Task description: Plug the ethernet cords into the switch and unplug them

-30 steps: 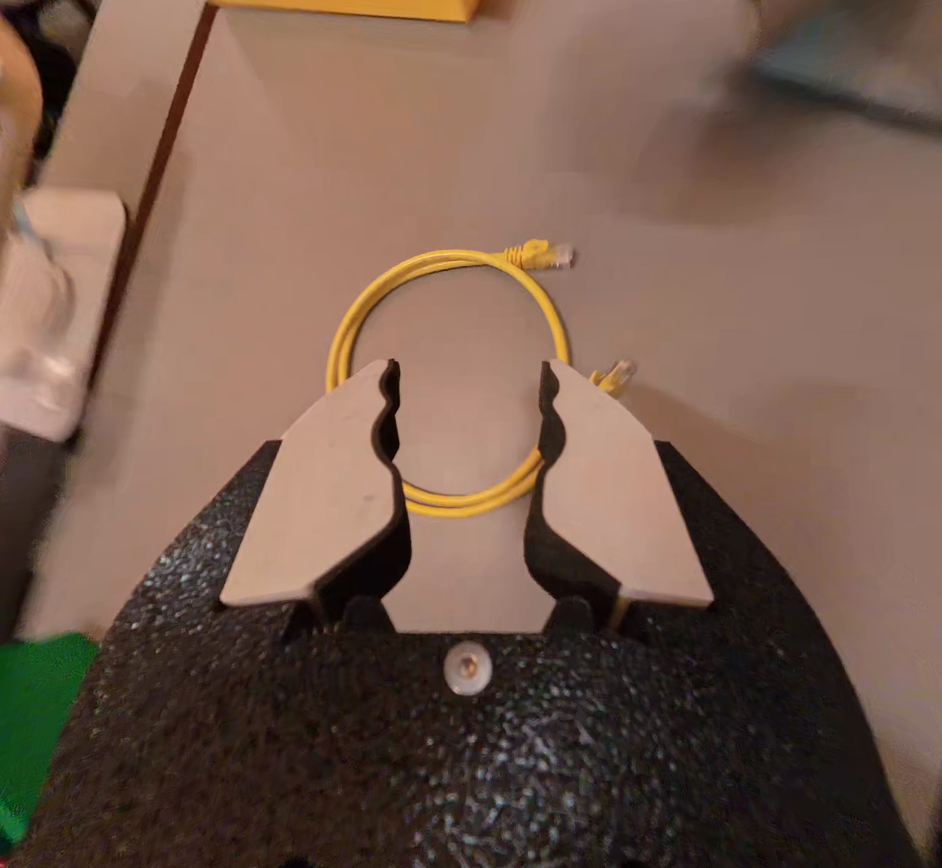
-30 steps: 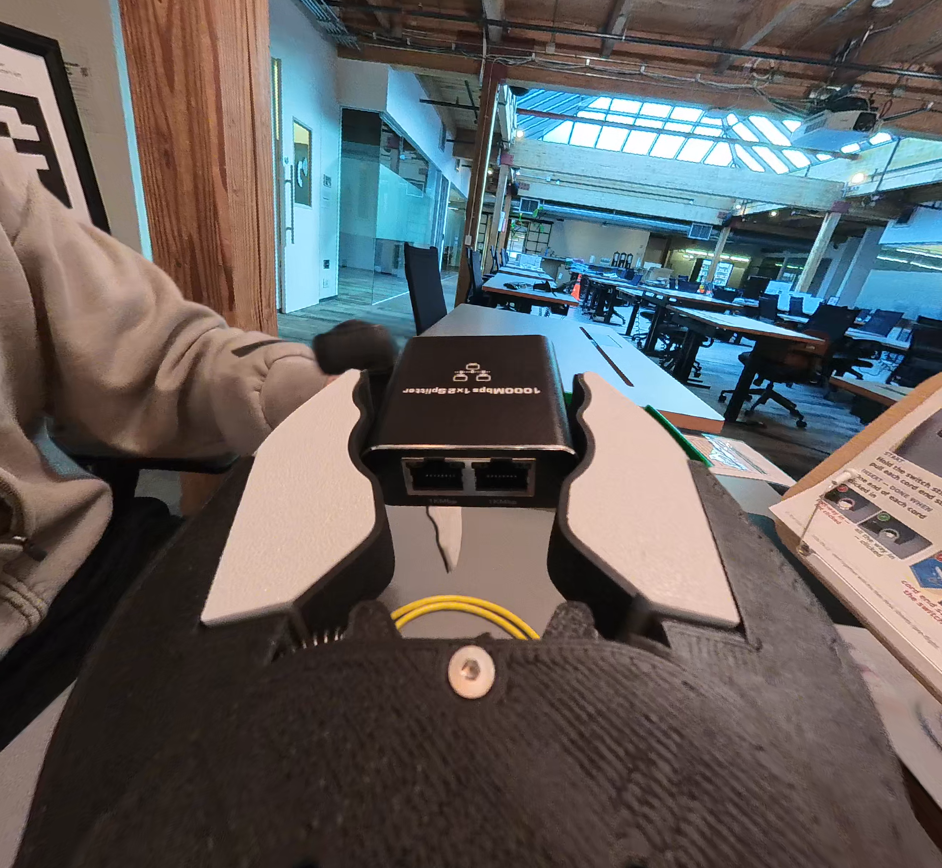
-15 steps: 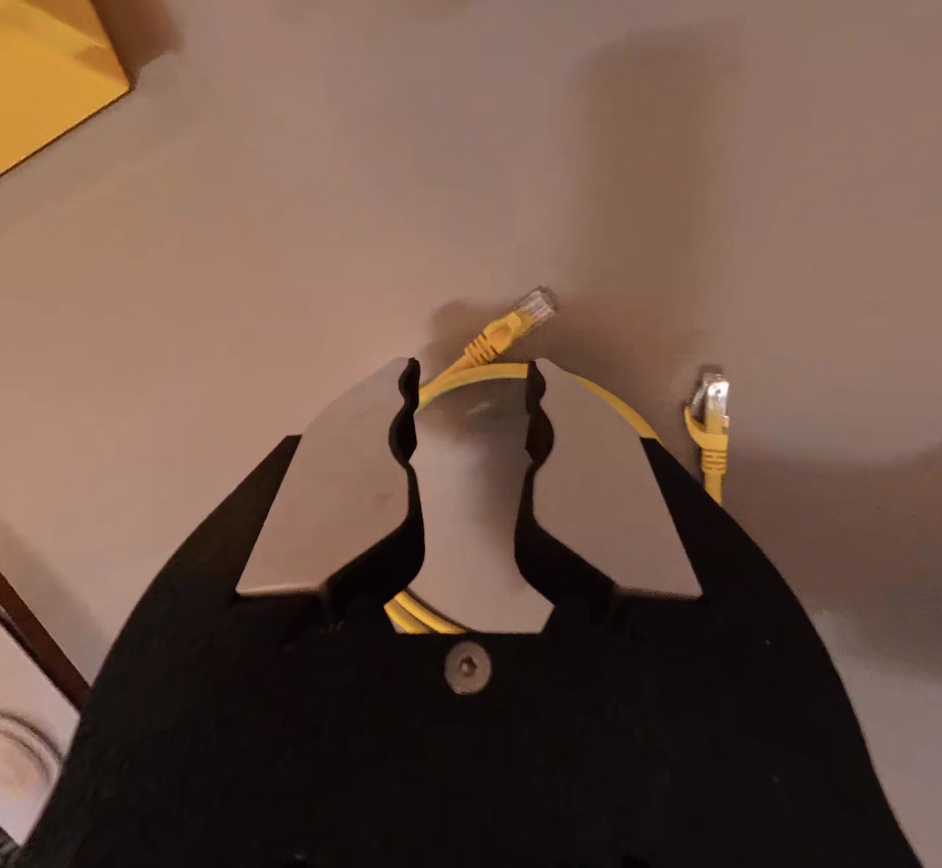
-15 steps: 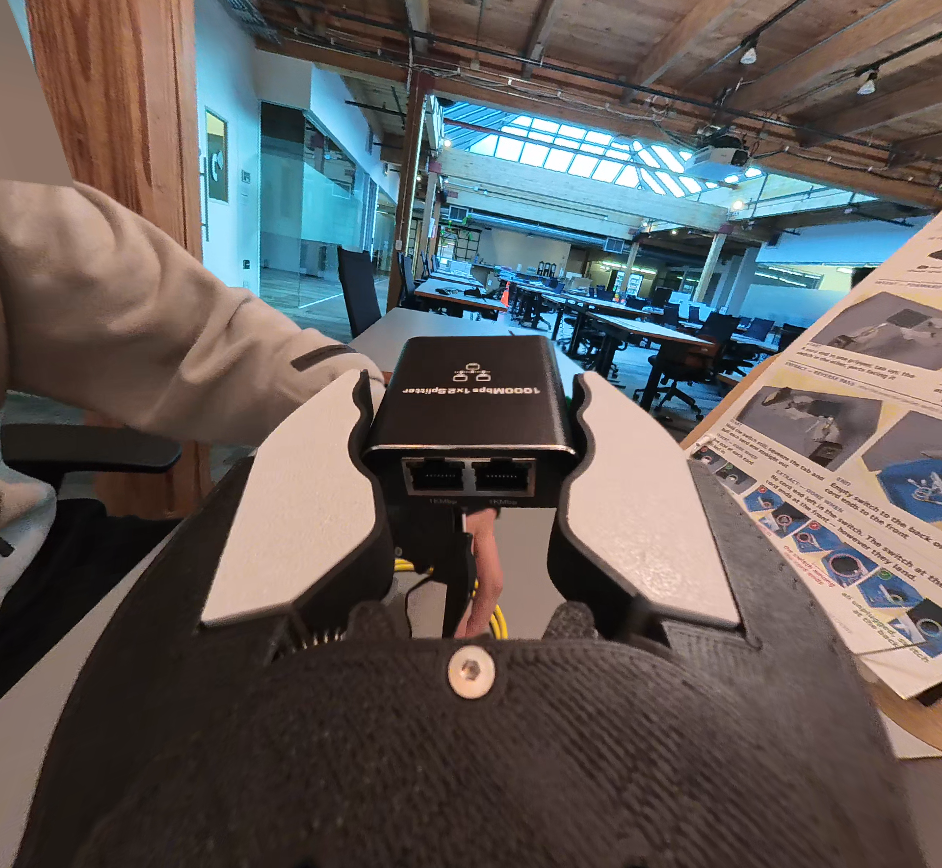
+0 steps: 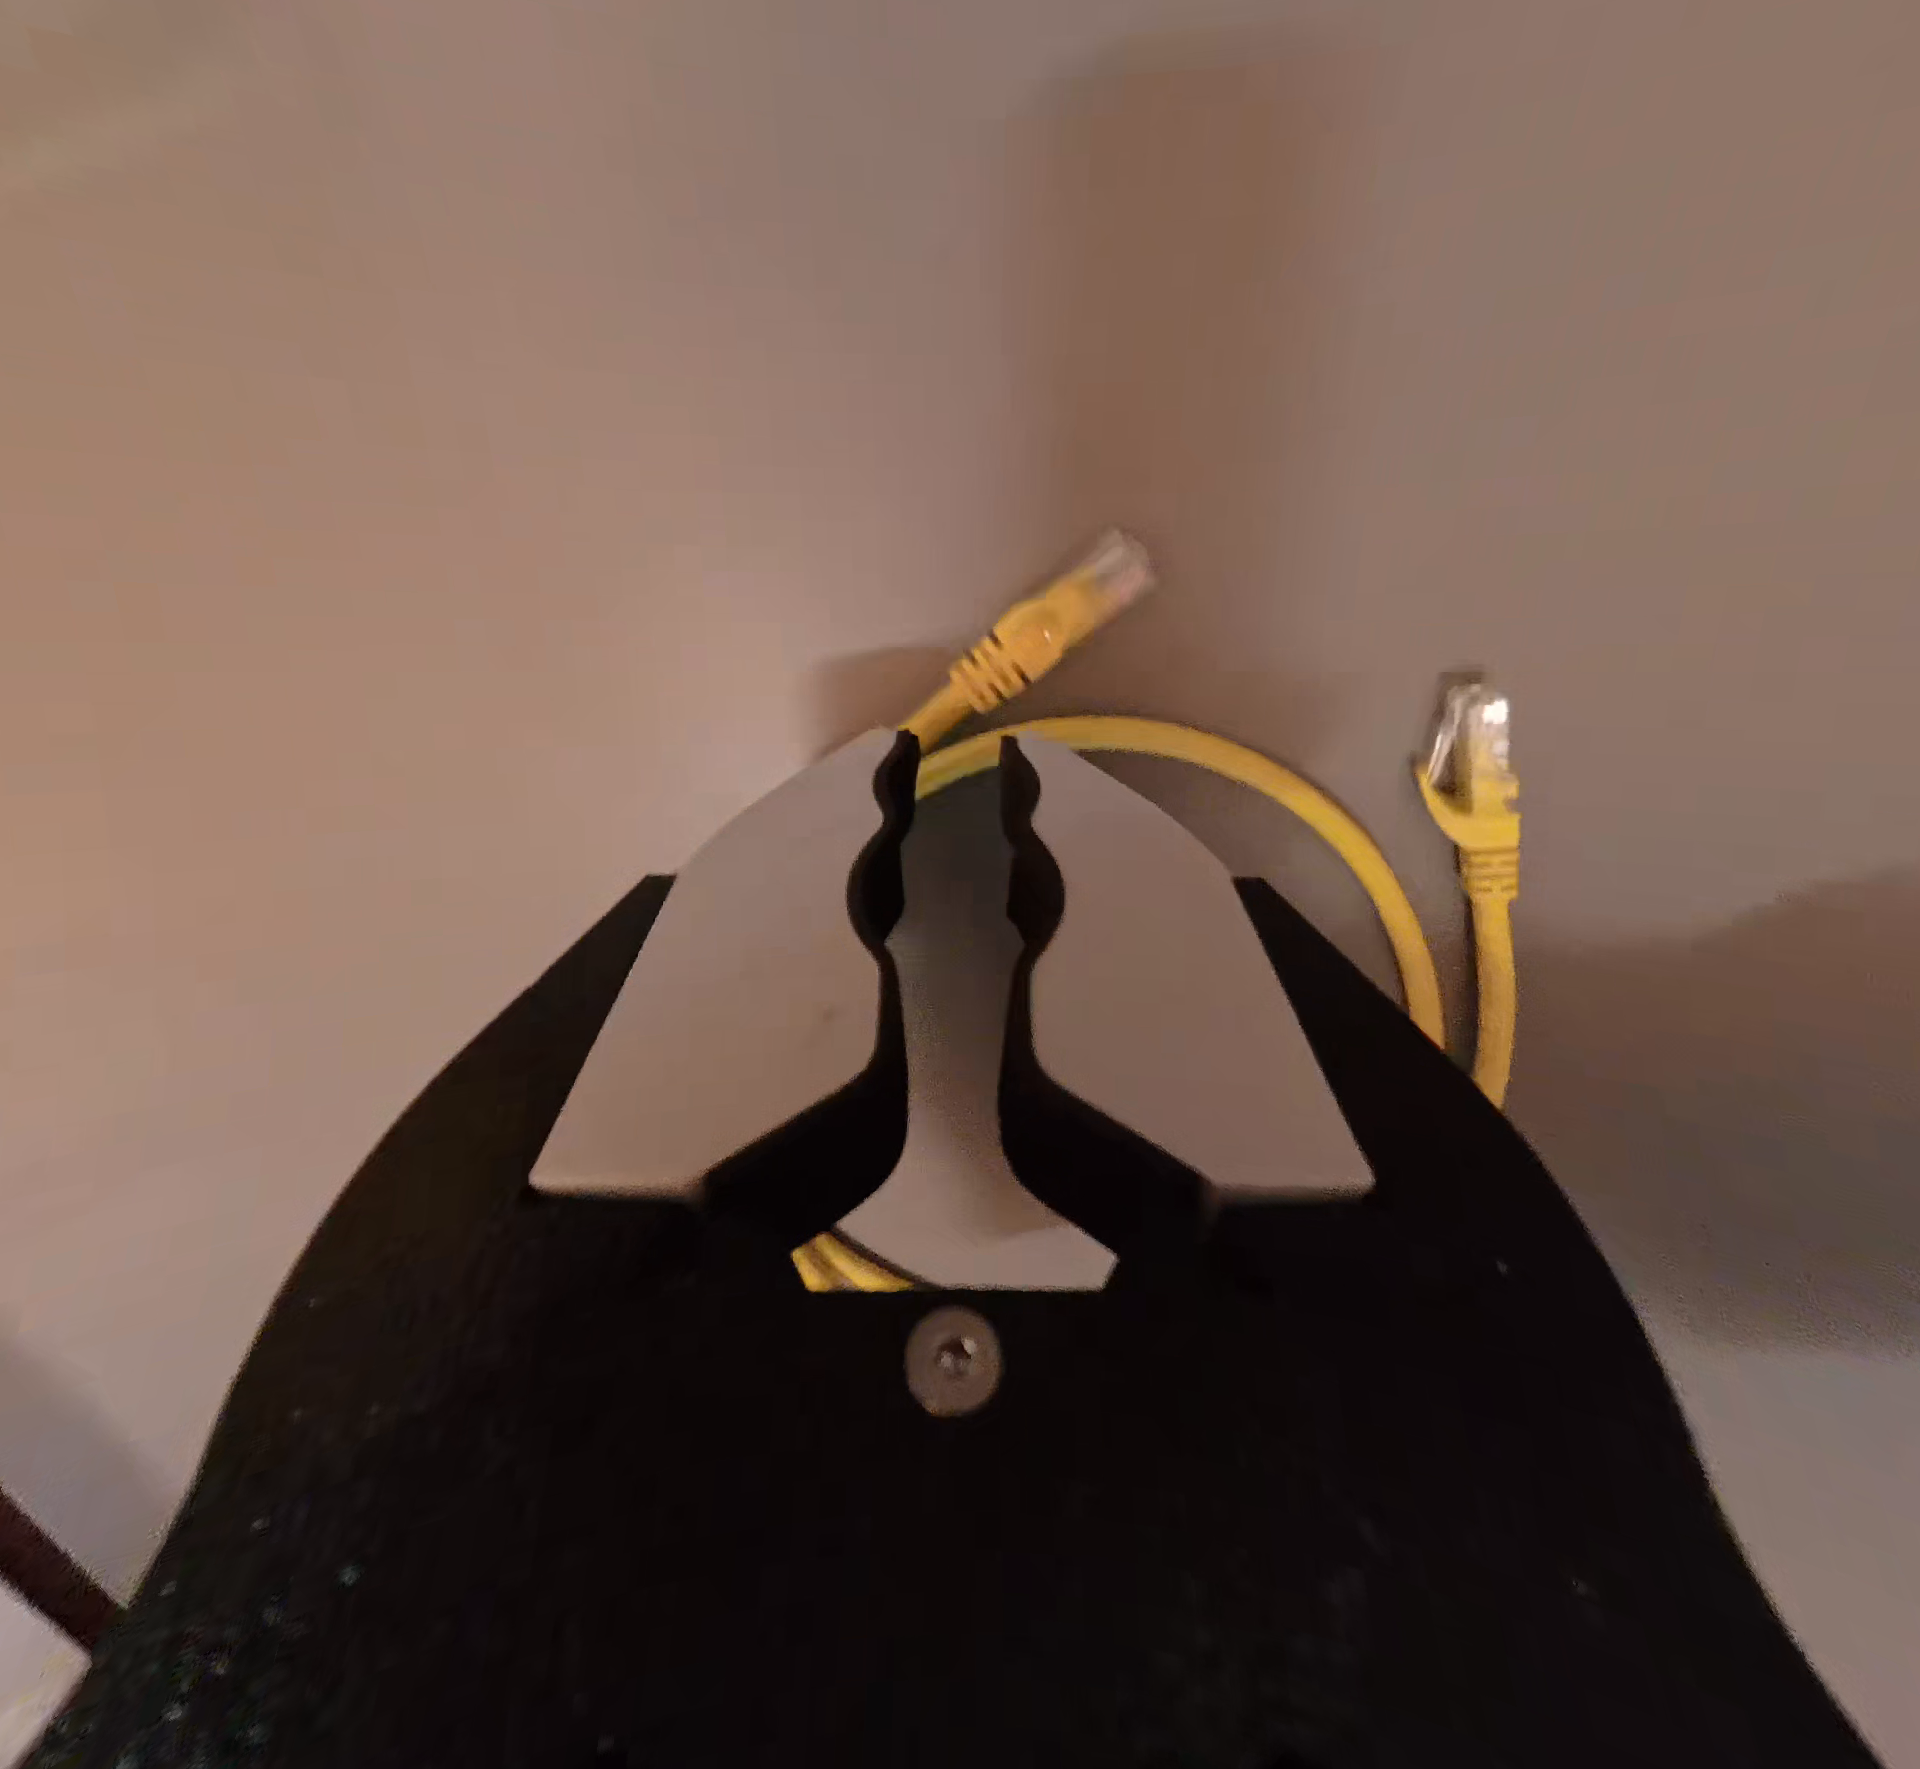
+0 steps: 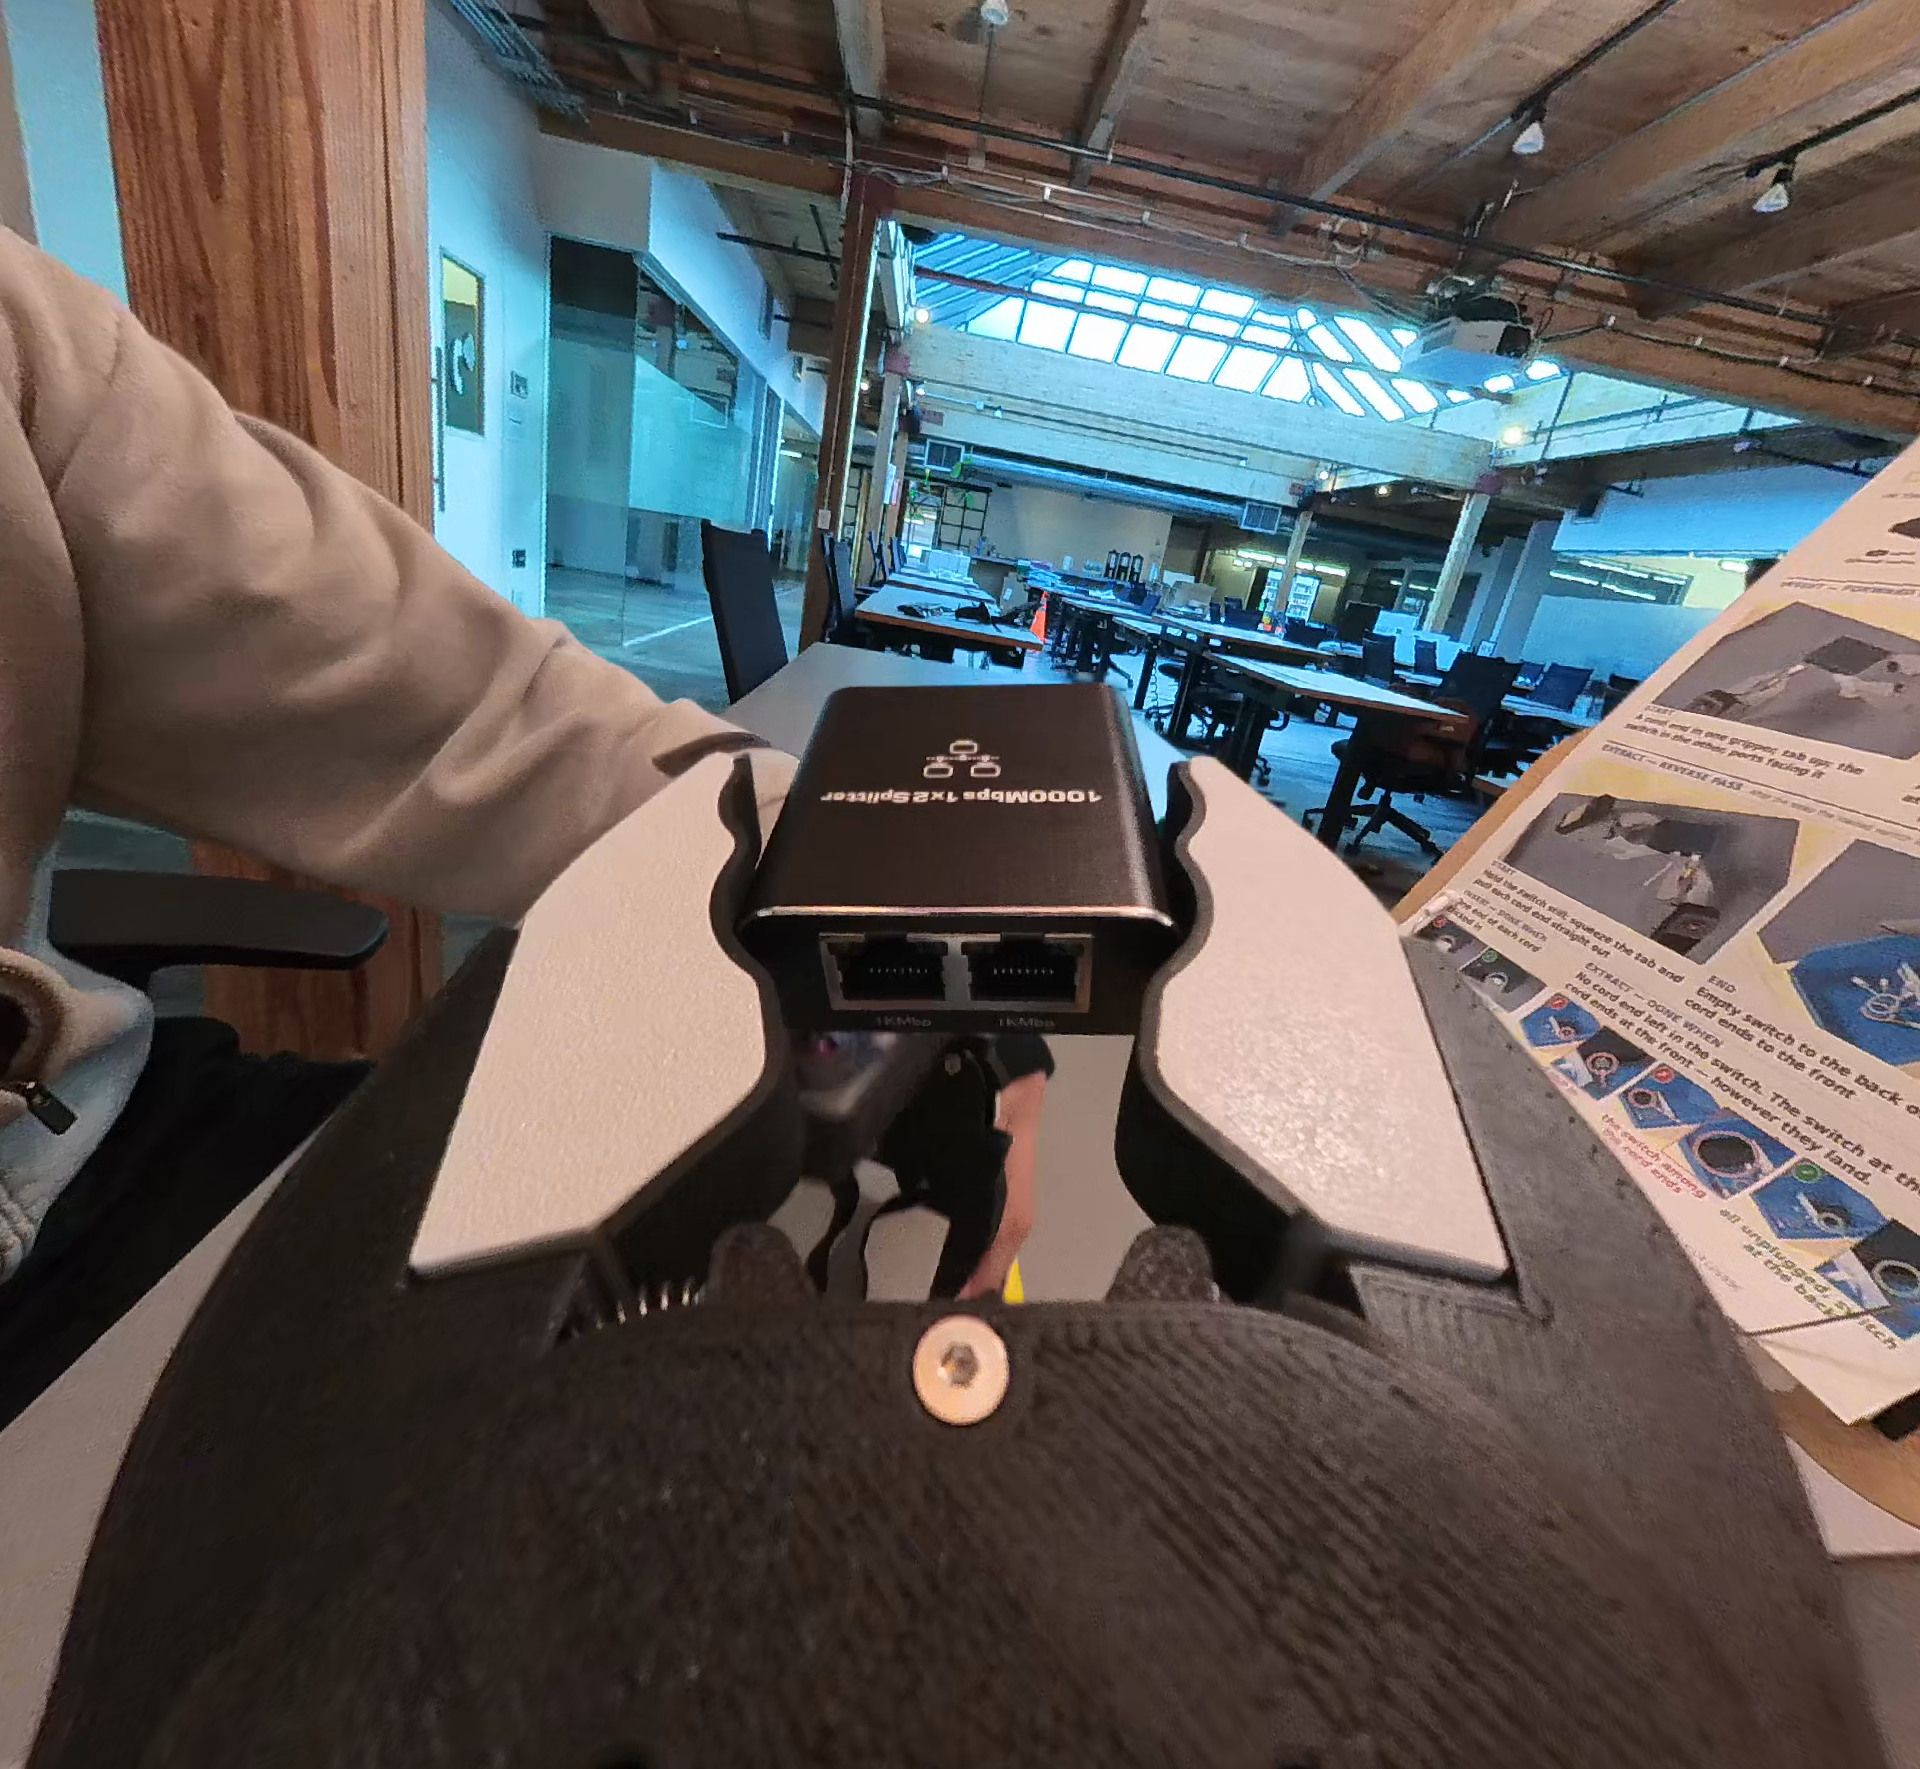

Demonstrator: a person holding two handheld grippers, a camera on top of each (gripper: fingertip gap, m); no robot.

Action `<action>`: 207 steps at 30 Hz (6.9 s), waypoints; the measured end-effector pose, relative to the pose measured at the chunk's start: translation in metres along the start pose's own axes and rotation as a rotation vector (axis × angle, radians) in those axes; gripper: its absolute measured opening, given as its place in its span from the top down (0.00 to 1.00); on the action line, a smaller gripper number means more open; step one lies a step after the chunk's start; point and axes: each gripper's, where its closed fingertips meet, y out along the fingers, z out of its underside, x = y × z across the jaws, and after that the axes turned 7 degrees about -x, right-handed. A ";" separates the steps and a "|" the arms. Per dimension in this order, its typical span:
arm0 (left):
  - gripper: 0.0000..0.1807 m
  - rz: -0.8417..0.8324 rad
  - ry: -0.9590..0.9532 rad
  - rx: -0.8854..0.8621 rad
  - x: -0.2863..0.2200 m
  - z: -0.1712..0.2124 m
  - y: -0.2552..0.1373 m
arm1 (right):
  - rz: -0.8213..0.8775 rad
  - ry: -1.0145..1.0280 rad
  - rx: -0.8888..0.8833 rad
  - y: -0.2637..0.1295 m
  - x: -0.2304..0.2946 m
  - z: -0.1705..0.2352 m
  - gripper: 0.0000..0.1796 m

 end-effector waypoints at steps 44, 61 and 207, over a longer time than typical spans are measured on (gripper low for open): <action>0.97 -0.574 -0.903 -0.489 -0.041 0.061 -0.073 | -0.057 -0.004 0.092 0.029 0.008 0.028 0.58; 0.97 -0.618 -0.611 -0.224 -0.061 -0.023 -0.192 | -0.338 0.084 0.039 0.062 0.048 0.055 0.58; 0.74 -0.462 -0.699 -0.861 -0.017 -0.049 -0.210 | -0.013 0.323 0.216 0.093 0.012 0.069 0.87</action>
